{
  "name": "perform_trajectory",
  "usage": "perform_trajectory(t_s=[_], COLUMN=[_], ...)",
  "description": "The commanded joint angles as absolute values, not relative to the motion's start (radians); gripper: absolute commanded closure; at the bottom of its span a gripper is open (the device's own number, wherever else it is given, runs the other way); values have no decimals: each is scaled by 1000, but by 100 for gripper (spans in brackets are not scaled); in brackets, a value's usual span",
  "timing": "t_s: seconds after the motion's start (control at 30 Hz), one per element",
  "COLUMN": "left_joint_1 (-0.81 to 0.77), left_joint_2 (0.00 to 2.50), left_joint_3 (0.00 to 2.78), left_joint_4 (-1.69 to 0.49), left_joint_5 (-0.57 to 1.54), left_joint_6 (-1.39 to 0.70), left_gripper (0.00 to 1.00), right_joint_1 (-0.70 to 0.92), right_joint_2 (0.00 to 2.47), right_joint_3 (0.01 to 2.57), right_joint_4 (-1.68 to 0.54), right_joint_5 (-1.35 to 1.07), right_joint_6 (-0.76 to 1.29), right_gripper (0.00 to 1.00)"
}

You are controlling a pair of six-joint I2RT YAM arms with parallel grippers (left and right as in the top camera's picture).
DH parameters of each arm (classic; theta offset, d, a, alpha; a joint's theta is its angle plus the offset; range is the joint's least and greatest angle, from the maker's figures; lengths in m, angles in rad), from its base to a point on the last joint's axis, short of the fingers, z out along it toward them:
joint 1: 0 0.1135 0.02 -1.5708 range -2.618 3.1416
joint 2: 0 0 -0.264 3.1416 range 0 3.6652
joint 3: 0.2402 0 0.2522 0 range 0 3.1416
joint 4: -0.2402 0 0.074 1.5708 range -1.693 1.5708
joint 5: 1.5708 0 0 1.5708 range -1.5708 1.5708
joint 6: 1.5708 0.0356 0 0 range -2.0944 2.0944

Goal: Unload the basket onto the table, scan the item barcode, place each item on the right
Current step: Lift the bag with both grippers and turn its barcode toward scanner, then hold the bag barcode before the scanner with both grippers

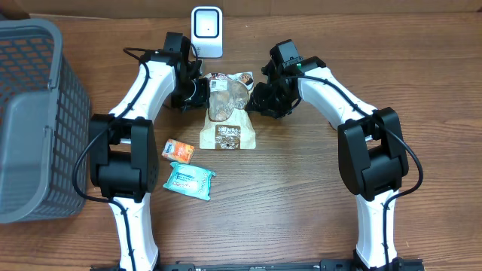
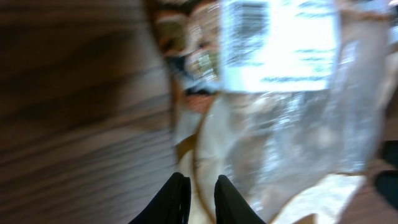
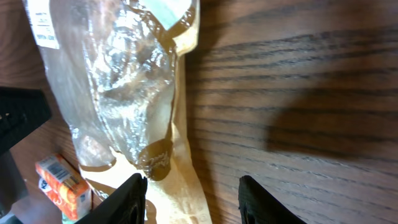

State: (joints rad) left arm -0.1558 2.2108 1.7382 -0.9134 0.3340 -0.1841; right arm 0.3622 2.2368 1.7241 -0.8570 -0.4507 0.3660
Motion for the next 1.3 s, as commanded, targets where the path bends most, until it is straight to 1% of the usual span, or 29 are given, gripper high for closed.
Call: perform_trajectory(t_s=[0.0, 0.07, 0.2, 0.3, 0.43, 0.6, 0.73, 0.83, 1.0, 1.13, 1.27], left_joint_1=[-158, -159, -159, -159, -158, -159, -159, -158, -158, -159, -159], left_joint_2=[2224, 2232, 2267, 2299, 2341, 2355, 2355, 2355, 2355, 2355, 2355], left_joint_3=[1733, 1728, 1724, 1721, 1721, 1713, 1709, 1707, 1706, 1706, 1706], left_joint_4=[-888, -867, -840, -844, -863, -867, -867, -867, -867, -867, -867], left_joint_5=[429, 452, 526, 529, 533, 532, 531, 524, 524, 524, 525], left_joint_6=[-187, -187, -188, -207, -211, -217, -217, -217, -217, -217, -218], left_gripper=[83, 83, 88, 90, 95, 95, 95, 94, 94, 94, 85], right_joint_1=[363, 363, 362, 362, 362, 363, 363, 363, 366, 378, 402], right_joint_2=[2239, 2239, 2239, 2239, 2239, 2241, 2249, 2270, 2326, 2354, 2369], right_joint_3=[1721, 1721, 1721, 1721, 1721, 1720, 1720, 1720, 1720, 1720, 1720], right_joint_4=[-847, -842, -834, -836, -835, -820, -811, -812, -792, -806, -793], right_joint_5=[-477, -485, -500, -500, -509, -526, -543, -564, -722, -739, -761], right_joint_6=[358, 358, 358, 358, 358, 356, 303, 273, 175, 169, 170], right_gripper=[55, 55, 55, 55, 55, 53, 43, 39, 36, 36, 37])
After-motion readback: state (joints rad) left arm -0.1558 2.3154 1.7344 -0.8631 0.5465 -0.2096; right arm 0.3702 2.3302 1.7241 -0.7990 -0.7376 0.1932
